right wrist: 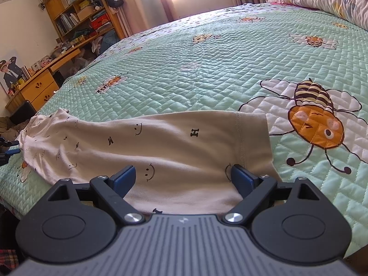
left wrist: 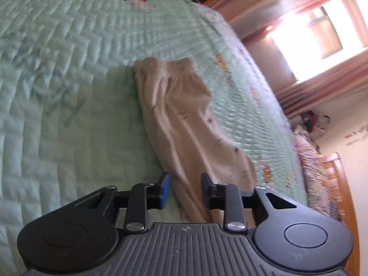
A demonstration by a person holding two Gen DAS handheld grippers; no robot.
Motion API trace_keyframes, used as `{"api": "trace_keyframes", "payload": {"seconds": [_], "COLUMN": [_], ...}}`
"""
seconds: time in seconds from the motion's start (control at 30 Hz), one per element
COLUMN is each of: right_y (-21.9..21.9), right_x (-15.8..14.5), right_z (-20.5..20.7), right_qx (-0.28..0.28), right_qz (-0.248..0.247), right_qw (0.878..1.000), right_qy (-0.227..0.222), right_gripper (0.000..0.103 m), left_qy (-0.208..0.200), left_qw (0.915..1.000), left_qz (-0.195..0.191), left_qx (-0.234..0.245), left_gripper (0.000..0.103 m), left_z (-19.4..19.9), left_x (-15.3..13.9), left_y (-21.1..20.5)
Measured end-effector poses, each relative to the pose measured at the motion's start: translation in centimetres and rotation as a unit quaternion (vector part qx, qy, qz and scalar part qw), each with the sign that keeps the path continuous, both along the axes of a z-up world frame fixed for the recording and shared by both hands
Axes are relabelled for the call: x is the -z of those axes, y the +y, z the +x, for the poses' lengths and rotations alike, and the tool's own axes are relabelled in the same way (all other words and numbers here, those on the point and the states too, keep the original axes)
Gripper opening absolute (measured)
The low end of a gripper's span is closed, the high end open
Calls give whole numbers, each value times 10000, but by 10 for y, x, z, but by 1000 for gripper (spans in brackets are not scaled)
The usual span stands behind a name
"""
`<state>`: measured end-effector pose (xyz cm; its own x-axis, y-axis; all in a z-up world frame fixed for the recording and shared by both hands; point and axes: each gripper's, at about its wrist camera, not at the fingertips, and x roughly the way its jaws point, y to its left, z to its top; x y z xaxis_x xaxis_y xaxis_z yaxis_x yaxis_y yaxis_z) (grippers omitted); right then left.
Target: Fold clothes
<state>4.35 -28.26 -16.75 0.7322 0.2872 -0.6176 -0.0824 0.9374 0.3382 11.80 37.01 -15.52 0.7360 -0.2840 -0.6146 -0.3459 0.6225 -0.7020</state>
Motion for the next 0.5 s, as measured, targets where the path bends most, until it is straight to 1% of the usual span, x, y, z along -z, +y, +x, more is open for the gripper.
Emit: {"api": "trace_keyframes", "payload": {"seconds": [0.1, 0.13, 0.17, 0.2, 0.27, 0.33, 0.37, 0.43, 0.47, 0.5], "right_y": [-1, 0, 0, 0, 3, 8, 10, 10, 8, 5], "right_x": [1, 1, 0, 0, -2, -6, -8, -14, -18, -23], "right_z": [0, 0, 0, 0, 1, 0, 0, -1, -3, -4], "right_qx": [-11, -20, -28, -37, -119, -269, -346, -332, -203, -32], "right_qz": [20, 10, 1, -8, -137, -415, -558, -717, -650, -499], "right_qw": [10000, 10000, 10000, 10000, 9998, 9987, 9978, 9968, 9977, 9987], "right_qy": [-9, -10, -11, -12, 16, 77, 108, 96, 71, 28], "right_gripper": [91, 91, 91, 91, 91, 91, 91, 91, 91, 91], "left_qy": [55, 31, 51, 83, 113, 151, 156, 161, 169, 178], "left_qw": [9999, 9999, 9997, 9993, 9983, 9970, 9971, 9986, 9988, 9989], "left_qz": [-56, -1, 131, 253, 403, 583, 584, 425, 368, 322], "left_qx": [-153, -151, -187, -258, -394, -483, -457, -275, -262, -281], "left_gripper": [35, 30, 21, 3, 3, 3, 3, 4, 4, 6], "left_z": [7, 12, 15, 16, 16, 15, 14, 14, 12, 10], "left_x": [8, 9, 8, 8, 6, 2, 1, 3, 3, 2], "left_y": [-5, -6, -8, -7, -3, 5, 8, 12, 14, 16]}}
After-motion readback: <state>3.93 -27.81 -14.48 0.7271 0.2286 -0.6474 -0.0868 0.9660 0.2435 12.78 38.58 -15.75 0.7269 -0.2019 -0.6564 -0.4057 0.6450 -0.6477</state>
